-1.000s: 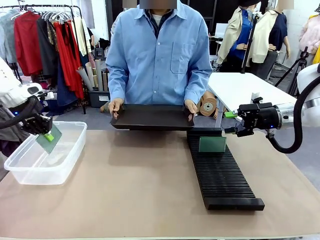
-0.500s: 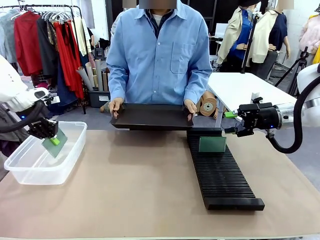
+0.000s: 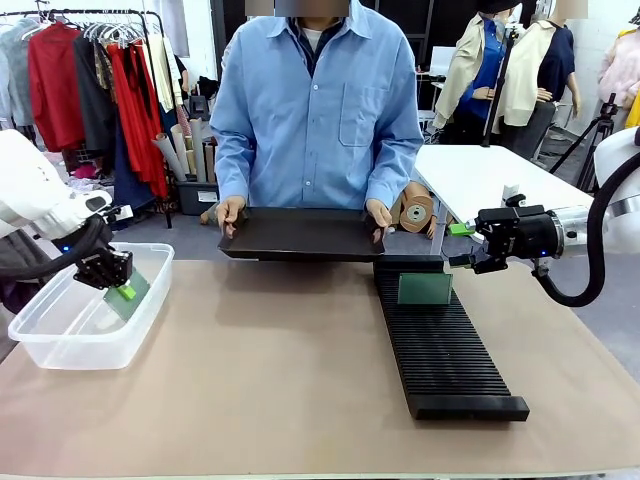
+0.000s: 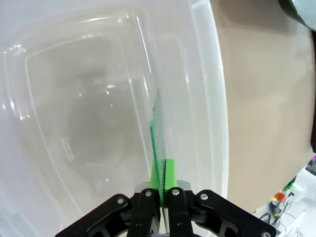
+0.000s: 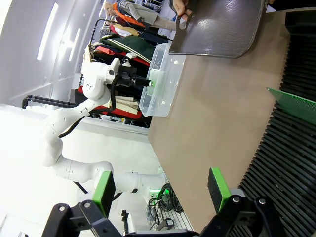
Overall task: Sort PCBs into racks and boxes based on the side picked up.
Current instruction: If the short side of the Blank PCB is picked up, insert it into the PCB Rack ; if the long side is picked up, place it in the Organizing box.
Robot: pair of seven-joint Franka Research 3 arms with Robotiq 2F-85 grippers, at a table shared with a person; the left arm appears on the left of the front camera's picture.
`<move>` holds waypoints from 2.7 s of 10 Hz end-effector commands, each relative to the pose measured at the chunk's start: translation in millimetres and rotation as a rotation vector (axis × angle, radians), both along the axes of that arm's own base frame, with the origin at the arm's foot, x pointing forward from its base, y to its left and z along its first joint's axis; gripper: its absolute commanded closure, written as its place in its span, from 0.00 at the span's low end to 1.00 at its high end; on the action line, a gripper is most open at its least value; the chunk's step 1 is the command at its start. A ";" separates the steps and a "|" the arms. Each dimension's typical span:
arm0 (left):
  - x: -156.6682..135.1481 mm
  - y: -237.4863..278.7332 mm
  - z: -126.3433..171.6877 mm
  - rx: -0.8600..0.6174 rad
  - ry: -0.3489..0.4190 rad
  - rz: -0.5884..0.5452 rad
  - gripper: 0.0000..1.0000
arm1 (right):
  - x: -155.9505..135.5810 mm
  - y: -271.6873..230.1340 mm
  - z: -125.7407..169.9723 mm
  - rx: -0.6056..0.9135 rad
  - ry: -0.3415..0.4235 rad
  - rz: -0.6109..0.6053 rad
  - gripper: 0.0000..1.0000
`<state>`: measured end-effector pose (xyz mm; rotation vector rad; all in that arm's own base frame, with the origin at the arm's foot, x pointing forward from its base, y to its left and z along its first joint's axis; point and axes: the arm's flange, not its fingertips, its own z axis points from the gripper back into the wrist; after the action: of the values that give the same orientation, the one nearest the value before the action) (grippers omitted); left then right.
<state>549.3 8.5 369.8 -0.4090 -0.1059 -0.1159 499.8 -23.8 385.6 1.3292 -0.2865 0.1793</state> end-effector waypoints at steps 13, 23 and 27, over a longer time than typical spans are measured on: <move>-21.7 20.4 41.0 0.221 -0.042 0.090 0.00 | 0.7 0.9 2.4 0.004 -0.005 -0.002 0.00; -16.1 23.4 45.2 0.194 -0.042 0.067 0.00 | 0.7 0.9 2.4 0.004 -0.005 -0.002 0.00; -25.5 32.8 64.7 0.043 -0.067 -0.034 0.00 | 0.7 0.9 2.4 0.004 -0.005 -0.002 0.00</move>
<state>529.9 29.1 422.6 -0.2749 -0.1584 -0.1219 499.8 -23.8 385.5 1.3293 -0.2864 0.1793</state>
